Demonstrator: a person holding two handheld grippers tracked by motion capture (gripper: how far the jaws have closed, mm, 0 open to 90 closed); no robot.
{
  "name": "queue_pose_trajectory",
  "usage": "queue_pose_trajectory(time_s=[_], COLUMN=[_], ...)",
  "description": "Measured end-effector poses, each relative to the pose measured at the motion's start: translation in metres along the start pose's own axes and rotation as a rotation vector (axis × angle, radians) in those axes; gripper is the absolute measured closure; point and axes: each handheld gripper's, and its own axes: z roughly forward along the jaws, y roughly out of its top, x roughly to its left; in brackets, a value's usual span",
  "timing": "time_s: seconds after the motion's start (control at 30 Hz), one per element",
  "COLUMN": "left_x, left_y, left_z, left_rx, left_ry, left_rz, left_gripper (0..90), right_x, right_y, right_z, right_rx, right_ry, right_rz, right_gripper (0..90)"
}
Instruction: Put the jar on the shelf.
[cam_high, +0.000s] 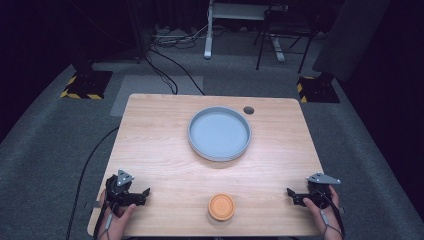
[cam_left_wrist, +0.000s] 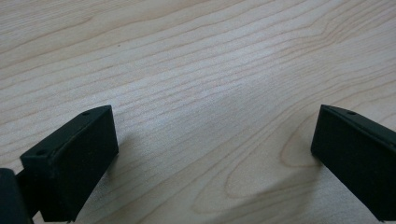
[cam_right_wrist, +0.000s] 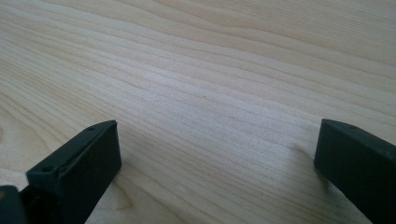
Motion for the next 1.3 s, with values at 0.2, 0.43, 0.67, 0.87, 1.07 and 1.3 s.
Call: queue_pose_trajectory(time_s=[0.2,0.43,0.67,0.87,1.07,1.3], left_x=[0.0,0.0,0.0,0.0,0.0,0.0], left_y=[0.0,0.0,0.0,0.0,0.0,0.0], left_z=[0.0,0.0,0.0,0.0,0.0,0.0], left_rx=[0.0,-0.001,-0.001,0.0,0.0,0.0], left_ry=[0.001,0.001,0.0,-0.001,0.0,0.0], left_rz=[0.002,0.003,0.003,0.001,0.002,0.002], left_gripper=[0.5,0.5,0.5,0.5,0.5,0.5], right_x=[0.0,0.0,0.0,0.004,0.007,0.008], right_y=[0.0,0.0,0.0,0.001,0.004,0.008], right_z=[0.0,0.0,-0.001,-0.006,-0.013,-0.022], right_rx=[0.0,0.001,-0.005,-0.016,-0.034,-0.053], right_ry=[0.0,0.0,0.005,0.002,0.017,0.024], right_rz=[0.0,0.0,-0.005,-0.019,-0.013,0.0], right_gripper=[0.4,0.4,1.5,2.6,2.6,2.8])
